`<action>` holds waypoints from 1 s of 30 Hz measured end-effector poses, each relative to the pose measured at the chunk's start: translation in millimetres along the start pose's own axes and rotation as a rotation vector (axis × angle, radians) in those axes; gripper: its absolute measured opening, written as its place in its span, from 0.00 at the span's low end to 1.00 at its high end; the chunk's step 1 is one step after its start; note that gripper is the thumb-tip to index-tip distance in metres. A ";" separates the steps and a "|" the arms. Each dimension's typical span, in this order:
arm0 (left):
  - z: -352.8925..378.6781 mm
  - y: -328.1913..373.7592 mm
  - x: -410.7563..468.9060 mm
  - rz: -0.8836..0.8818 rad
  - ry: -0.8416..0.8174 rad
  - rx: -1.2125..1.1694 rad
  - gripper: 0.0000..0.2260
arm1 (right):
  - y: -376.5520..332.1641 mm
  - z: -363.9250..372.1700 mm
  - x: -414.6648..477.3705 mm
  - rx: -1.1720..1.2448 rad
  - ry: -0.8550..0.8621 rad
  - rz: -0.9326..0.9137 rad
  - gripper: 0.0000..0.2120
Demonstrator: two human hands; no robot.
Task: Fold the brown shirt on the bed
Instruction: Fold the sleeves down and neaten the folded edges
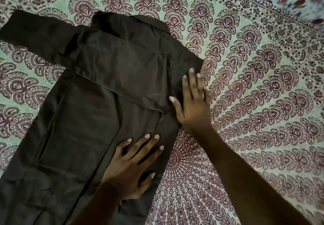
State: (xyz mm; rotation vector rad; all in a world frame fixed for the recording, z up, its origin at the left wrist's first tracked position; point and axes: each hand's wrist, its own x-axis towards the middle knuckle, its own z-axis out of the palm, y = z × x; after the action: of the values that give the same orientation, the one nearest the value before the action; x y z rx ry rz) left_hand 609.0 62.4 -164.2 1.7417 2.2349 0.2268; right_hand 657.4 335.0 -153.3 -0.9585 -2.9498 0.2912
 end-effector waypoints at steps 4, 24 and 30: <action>1.3 -1.4 0.2 0.004 0.005 0.028 0.36 | 16.5 15.0 -6.0 -0.062 -0.099 -0.013 0.38; 7.0 -0.5 -17.8 0.053 -0.001 0.109 0.34 | -52.3 32.4 -159.8 0.093 -0.072 0.152 0.29; 20.5 1.9 -135.5 0.205 -0.096 0.163 0.36 | -105.0 38.7 -250.7 0.018 -0.130 0.129 0.31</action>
State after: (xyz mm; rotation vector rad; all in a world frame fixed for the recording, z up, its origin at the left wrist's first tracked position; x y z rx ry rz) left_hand 647.5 -69.1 -164.5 2.0233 2.0583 0.0033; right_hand 796.4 98.4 -163.7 -1.1731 -2.9987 0.3972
